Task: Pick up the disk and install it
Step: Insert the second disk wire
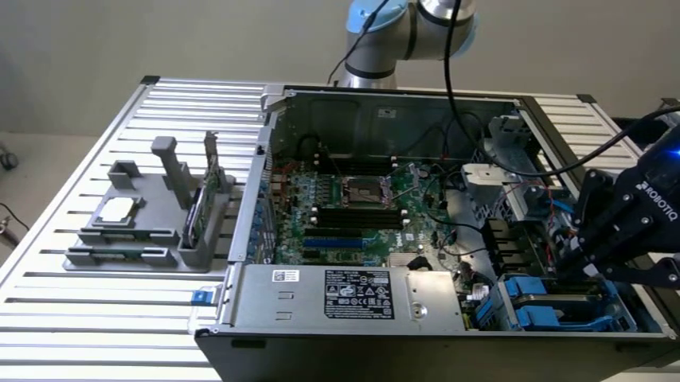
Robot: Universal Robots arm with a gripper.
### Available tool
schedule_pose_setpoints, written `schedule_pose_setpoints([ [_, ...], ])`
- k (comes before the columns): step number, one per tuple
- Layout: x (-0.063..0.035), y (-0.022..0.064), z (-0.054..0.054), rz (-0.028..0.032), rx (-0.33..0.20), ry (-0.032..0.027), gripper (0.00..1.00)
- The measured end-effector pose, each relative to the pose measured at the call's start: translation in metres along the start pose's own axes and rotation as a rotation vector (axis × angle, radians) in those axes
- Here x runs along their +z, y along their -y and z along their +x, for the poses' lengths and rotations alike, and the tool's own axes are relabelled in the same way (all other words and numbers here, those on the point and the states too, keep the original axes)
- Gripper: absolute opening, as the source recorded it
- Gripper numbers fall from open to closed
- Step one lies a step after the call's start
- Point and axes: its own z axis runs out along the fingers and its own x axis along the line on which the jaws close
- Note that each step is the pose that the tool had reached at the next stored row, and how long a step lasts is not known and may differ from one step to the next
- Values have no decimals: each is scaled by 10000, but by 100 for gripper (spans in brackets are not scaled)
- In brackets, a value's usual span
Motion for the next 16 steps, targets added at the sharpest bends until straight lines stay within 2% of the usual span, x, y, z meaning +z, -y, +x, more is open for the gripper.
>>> schedule_pose_setpoints([
  [3,4,-14,-33,17,-32,-151,16],
  [11,36,-27,-106,55,-102,-461,16],
  [13,39,-29,-116,60,-111,-499,16],
  [16,41,-29,-125,64,-115,-520,16],
])
